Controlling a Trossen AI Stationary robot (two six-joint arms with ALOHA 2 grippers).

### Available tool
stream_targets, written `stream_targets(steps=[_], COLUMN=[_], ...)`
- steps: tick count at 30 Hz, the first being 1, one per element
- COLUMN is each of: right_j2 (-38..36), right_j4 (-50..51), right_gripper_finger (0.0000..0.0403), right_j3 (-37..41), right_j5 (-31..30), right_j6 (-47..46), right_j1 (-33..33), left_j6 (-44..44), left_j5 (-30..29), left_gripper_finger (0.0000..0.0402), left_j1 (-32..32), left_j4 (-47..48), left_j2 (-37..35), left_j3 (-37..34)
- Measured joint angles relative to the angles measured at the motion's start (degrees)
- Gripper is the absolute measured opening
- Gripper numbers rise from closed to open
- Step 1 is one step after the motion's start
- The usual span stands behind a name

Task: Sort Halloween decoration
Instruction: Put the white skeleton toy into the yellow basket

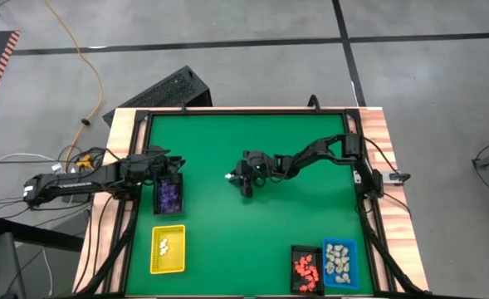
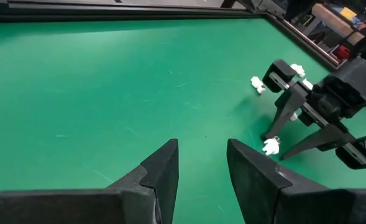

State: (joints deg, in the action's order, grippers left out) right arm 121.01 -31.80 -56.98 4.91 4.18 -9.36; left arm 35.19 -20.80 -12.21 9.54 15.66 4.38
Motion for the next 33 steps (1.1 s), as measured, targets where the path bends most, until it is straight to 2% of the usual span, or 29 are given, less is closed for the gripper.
stream_targets(steps=[12,18,24,33], right_j2=[0.1,0.2,0.4,0.2], right_j4=[-1.0,-6.9,-8.0,-8.1], right_gripper_finger=[0.0077,0.0038,0.0035,0.0036], right_j3=[0.1,0.2,-2.7,-12.3], right_j5=[0.0,-0.9,-1.1,-0.7], right_j6=[-1.1,-1.5,-2.8,0.2], right_j1=[0.1,1.2,2.9,7.9], left_j6=[1.1,1.5,1.5,1.5], left_j5=[0.0,0.0,-0.1,-0.1], left_gripper_finger=[0.0126,0.0126,0.0126,0.0126], left_j1=[0.0,0.0,0.0,0.0], left_j4=[0.0,0.0,0.0,0.0], left_j2=[0.0,0.0,0.0,0.0], left_j3=[0.0,0.0,0.0,0.0])
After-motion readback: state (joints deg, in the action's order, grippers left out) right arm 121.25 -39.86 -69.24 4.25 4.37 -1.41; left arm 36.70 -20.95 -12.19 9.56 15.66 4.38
